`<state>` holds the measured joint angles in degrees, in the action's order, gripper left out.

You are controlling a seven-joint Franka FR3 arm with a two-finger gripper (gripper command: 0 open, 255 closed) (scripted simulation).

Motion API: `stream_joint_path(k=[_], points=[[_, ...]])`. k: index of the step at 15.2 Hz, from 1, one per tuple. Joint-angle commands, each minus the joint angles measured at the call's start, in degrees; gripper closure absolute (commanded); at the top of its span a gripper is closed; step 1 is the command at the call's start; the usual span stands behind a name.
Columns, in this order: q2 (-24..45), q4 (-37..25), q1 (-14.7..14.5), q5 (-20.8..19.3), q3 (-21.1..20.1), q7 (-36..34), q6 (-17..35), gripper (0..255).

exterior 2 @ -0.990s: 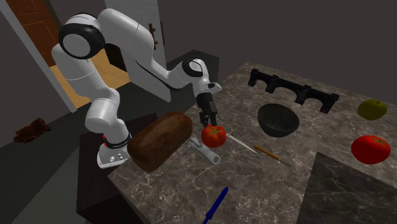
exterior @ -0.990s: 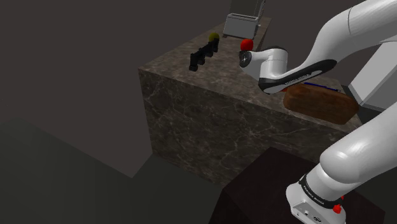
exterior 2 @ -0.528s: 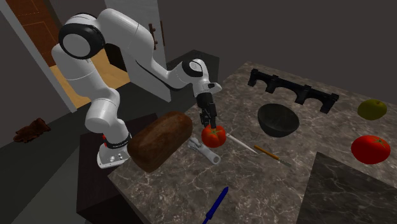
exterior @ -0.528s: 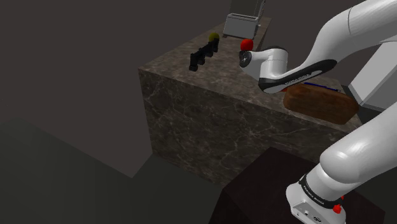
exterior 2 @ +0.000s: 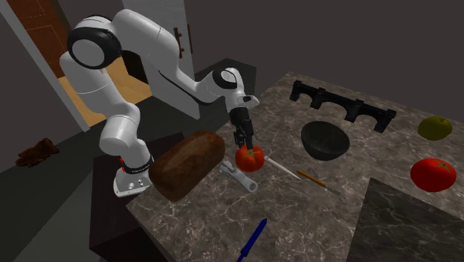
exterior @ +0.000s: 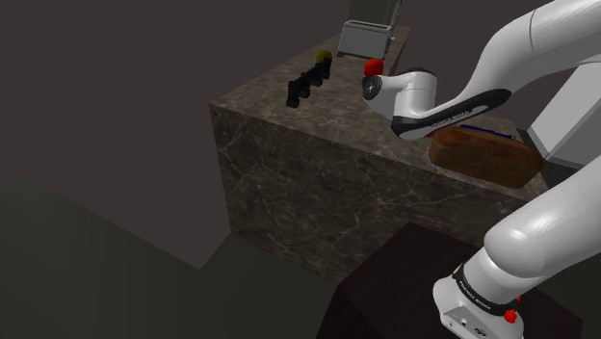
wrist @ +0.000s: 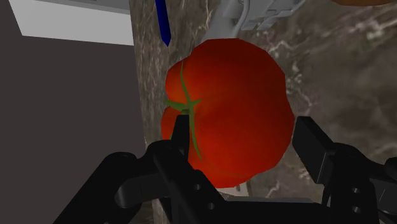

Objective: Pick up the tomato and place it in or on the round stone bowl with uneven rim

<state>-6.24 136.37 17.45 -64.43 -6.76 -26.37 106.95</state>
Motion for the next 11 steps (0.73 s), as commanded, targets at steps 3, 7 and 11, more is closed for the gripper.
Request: stream_joint_path(k=[3, 7, 11], points=[[-1.95, -0.75, -0.12, 0.97, -0.03, 2.53, -1.14, 255], [-3.68, -1.80, -0.24, 1.88, -0.06, 5.10, -2.37, 255], [-5.22, -3.02, -0.36, 2.70, -0.08, 7.62, -3.65, 255]])
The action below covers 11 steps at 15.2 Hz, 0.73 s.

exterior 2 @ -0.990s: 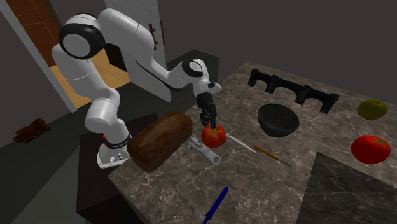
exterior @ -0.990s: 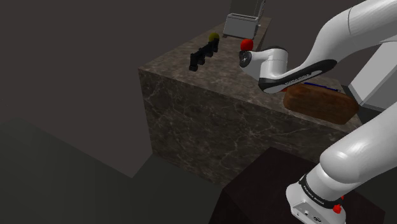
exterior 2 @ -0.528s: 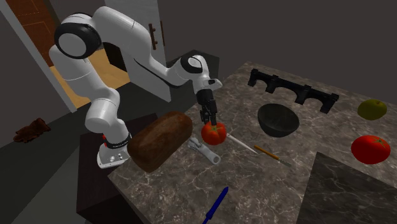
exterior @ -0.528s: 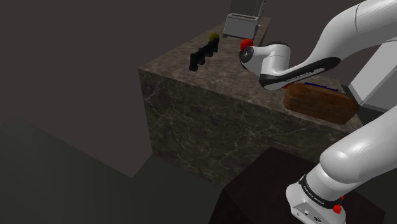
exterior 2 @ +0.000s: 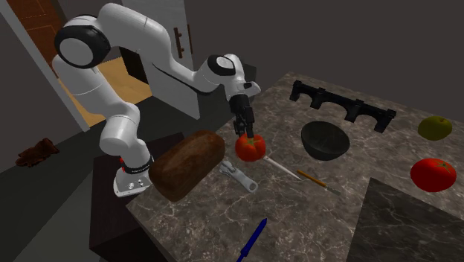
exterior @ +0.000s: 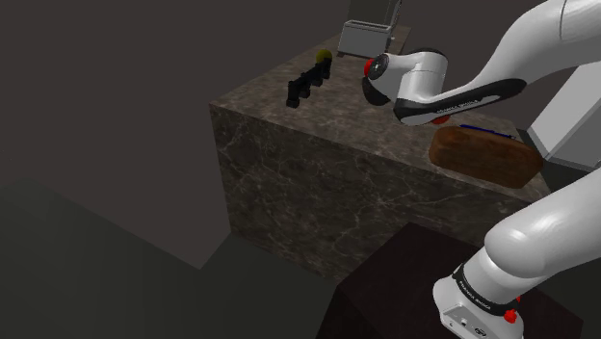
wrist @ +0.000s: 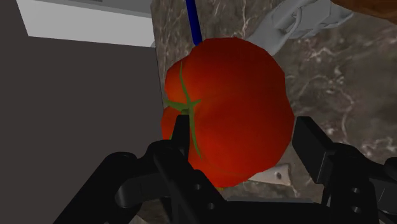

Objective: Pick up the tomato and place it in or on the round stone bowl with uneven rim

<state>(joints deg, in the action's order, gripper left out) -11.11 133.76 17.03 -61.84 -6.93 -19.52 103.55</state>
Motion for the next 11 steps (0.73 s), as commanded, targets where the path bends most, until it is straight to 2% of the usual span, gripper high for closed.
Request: stream_joint_path(k=[1, 11], points=[[-0.71, -0.75, 0.02, 0.31, 0.08, 1.39, -0.58, 255], [-3.62, -4.70, -0.22, 1.94, -0.01, 7.46, -3.98, 255]])
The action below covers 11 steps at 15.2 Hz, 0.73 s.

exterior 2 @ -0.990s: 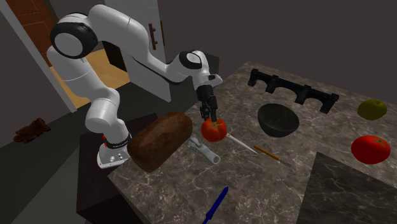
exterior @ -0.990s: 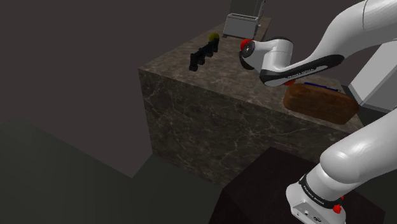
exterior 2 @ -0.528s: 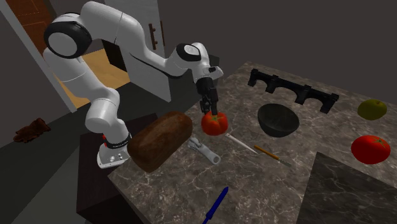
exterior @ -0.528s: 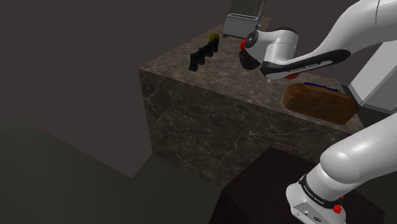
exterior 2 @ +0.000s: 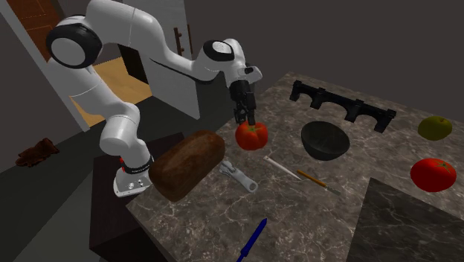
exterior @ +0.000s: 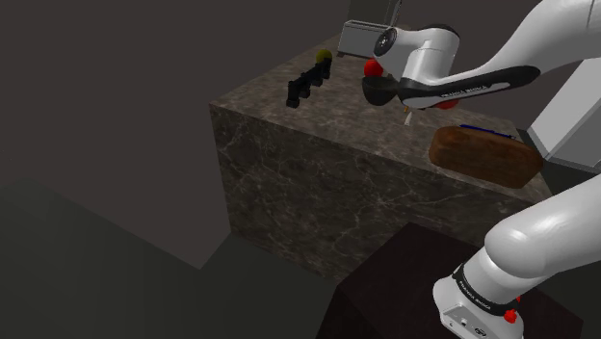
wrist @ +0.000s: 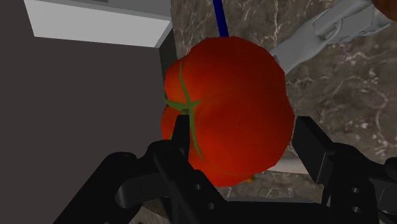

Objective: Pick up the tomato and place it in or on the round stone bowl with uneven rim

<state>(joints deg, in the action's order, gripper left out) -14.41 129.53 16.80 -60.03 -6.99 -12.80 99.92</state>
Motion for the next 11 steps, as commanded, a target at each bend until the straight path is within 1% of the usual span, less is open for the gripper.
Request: stream_joint_path(k=[1, 9, 11], points=[[-0.55, -0.92, -0.01, 0.26, 0.03, 1.33, -0.70, 255], [-1.89, -4.66, -0.12, 1.10, -0.09, 5.67, -3.37, 255], [2.75, -9.40, 0.13, 0.65, -0.31, 5.65, -3.67, 255]])
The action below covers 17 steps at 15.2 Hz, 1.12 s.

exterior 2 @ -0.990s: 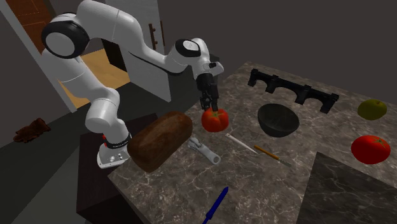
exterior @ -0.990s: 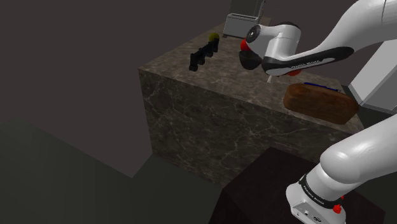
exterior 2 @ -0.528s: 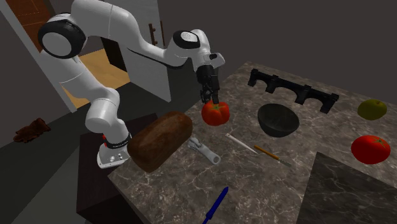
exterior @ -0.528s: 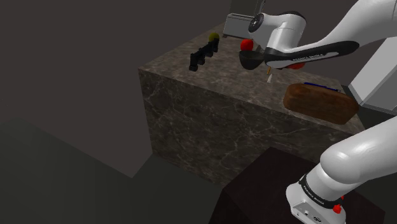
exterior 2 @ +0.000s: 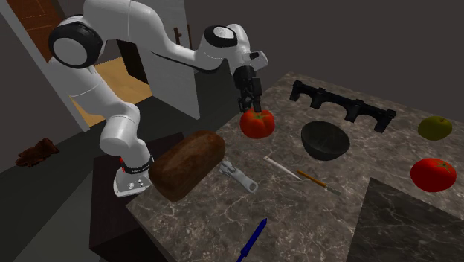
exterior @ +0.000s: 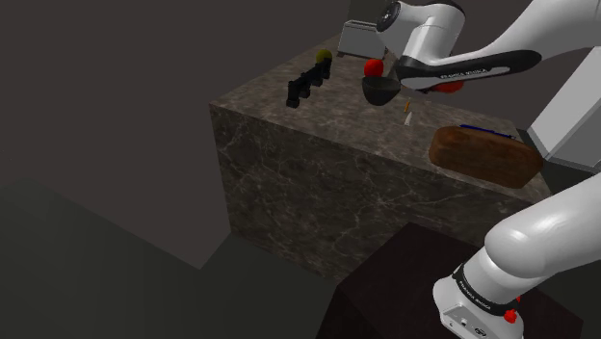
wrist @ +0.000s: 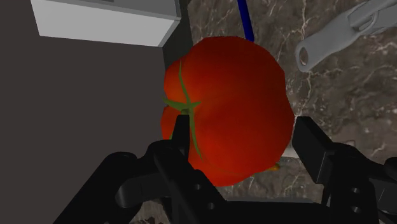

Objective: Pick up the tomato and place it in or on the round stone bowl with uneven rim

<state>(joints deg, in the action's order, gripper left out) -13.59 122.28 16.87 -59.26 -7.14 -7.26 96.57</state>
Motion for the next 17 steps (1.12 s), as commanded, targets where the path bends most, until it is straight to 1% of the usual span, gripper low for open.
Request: stream_joint_path(k=[1, 6, 11, 14, 17], points=[[4.24, -4.61, 0.14, -0.35, -0.26, 0.19, -0.54, 255], [15.83, -17.94, 0.16, -1.54, -0.63, 1.35, -2.21, 255], [28.08, -33.74, -0.58, -2.85, -0.66, 4.11, -4.77, 255], [36.30, -45.26, -1.47, -3.70, -0.44, 6.83, -6.76, 255], [46.14, -59.93, -2.83, -4.63, 0.08, 10.97, -9.30, 255]])
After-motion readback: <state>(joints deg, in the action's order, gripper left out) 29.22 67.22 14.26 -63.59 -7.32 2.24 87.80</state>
